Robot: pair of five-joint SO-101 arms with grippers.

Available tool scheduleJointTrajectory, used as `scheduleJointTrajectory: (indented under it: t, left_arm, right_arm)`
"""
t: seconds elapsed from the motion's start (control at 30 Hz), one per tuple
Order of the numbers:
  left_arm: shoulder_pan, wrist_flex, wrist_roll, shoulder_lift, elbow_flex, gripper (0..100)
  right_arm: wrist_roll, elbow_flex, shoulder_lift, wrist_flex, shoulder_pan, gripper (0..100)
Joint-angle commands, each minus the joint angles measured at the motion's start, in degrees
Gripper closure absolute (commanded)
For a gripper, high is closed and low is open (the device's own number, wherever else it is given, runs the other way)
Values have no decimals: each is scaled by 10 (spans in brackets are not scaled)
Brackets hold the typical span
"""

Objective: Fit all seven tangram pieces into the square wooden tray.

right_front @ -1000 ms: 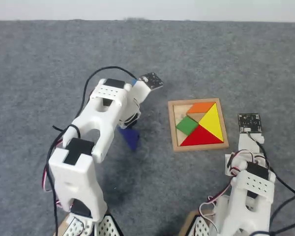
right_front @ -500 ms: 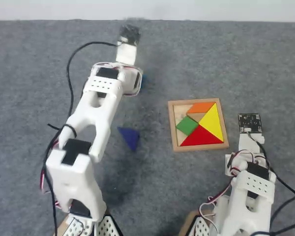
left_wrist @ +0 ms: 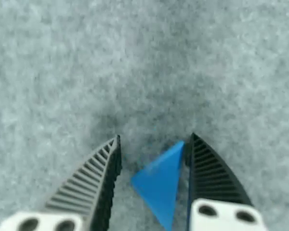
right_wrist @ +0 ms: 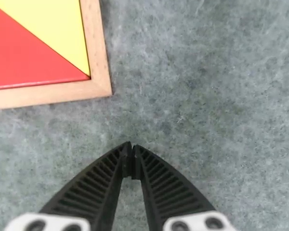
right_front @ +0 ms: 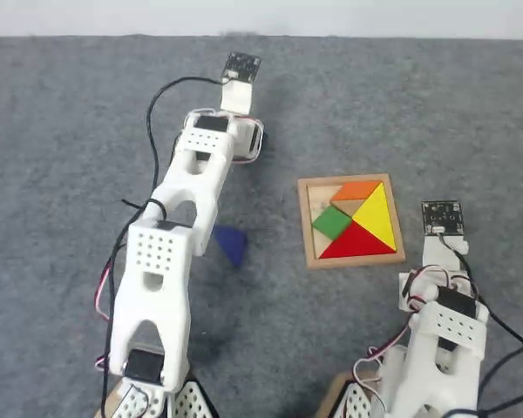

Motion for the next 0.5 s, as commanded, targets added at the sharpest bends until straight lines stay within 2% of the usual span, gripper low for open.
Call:
scheduleJointTrajectory:
  t: [0.0, 0.27, 0.37, 0.47]
  left_arm:
    - [4, 121, -11, 88, -203, 790]
    - [11, 405, -14, 237, -574, 793]
    - [31, 450, -52, 242, -554, 794]
    - [37, 446, -56, 243, -544, 794]
  right_arm:
    - [11, -4, -16, -11, -7, 990]
    - [11, -4, -16, -11, -7, 990]
    - [11, -4, -16, -11, -7, 990]
    - [11, -4, -16, -11, -7, 990]
